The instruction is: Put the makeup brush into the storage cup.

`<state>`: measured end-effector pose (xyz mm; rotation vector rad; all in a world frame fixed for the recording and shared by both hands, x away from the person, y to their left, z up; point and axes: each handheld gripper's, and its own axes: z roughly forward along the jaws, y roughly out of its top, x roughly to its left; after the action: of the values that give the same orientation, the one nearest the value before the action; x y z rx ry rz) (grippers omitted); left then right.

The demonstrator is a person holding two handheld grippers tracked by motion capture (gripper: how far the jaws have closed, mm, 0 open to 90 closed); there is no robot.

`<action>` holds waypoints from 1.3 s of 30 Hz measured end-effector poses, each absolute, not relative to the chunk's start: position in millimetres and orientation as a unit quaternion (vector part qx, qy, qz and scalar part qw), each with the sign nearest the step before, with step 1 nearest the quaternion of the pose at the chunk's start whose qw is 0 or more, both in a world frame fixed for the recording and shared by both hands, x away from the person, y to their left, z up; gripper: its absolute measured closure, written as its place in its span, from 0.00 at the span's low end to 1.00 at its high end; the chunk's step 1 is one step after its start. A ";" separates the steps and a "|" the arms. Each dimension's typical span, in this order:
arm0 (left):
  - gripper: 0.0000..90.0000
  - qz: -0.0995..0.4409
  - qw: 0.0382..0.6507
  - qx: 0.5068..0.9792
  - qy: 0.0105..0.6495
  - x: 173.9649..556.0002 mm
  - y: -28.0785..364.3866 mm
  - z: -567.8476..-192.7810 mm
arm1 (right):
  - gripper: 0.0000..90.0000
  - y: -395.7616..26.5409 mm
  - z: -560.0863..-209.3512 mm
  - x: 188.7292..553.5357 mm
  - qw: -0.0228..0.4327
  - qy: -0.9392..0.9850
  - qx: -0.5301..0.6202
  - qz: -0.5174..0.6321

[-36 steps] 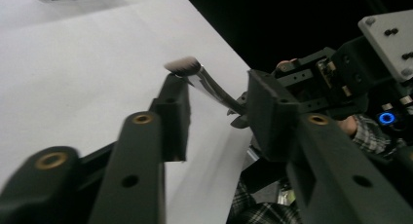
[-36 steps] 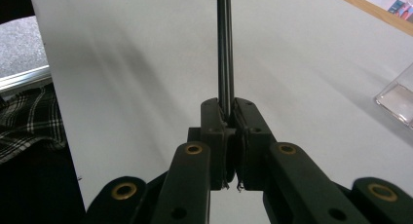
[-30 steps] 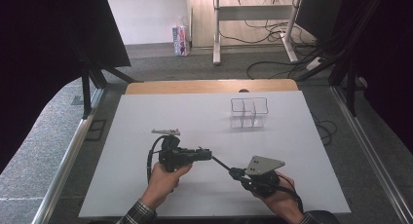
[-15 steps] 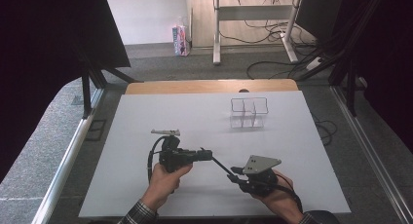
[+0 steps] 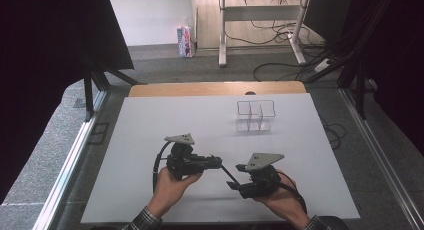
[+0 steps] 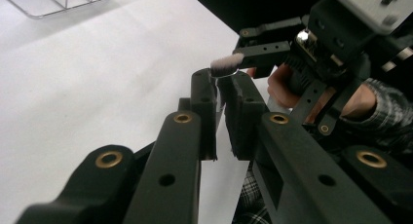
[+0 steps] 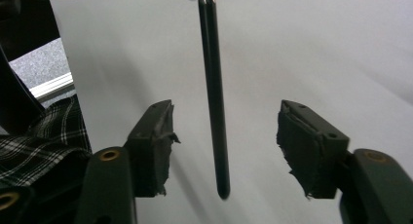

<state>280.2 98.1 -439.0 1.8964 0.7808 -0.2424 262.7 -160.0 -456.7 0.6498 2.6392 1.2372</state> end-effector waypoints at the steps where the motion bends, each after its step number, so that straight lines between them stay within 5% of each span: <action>1: 0.93 -0.099 0.511 0.791 0.323 279.7 97.1 -438.4 | 0.47 -157.3 -456.1 263.0 0.075 0.883 0.213 0.412; 10: 0.93 -0.087 0.495 0.805 0.316 277.2 91.0 -437.2 | 0.68 -148.5 -452.7 266.2 0.077 0.884 0.198 0.416; 14: 0.92 -0.090 0.492 0.805 0.318 277.9 90.3 -440.0 | 0.89 -145.3 -451.1 266.4 0.075 0.885 0.189 0.419; 18: 0.91 -0.089 0.488 0.810 0.313 278.8 89.7 -442.0 | 0.93 -143.4 -450.8 264.7 0.080 0.891 0.182 0.408; 27: 0.40 -0.017 0.456 0.832 0.317 274.1 92.8 -443.5 | 0.93 -146.8 -451.0 264.9 0.077 0.888 0.197 0.408; 39: 0.15 0.037 0.423 0.849 0.314 267.5 95.3 -451.6 | 0.93 -151.1 -452.8 267.3 0.072 0.886 0.206 0.408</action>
<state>267.5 95.3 -451.6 2.1254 0.7849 0.0932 267.3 -151.1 -452.8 0.6196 2.6642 1.2263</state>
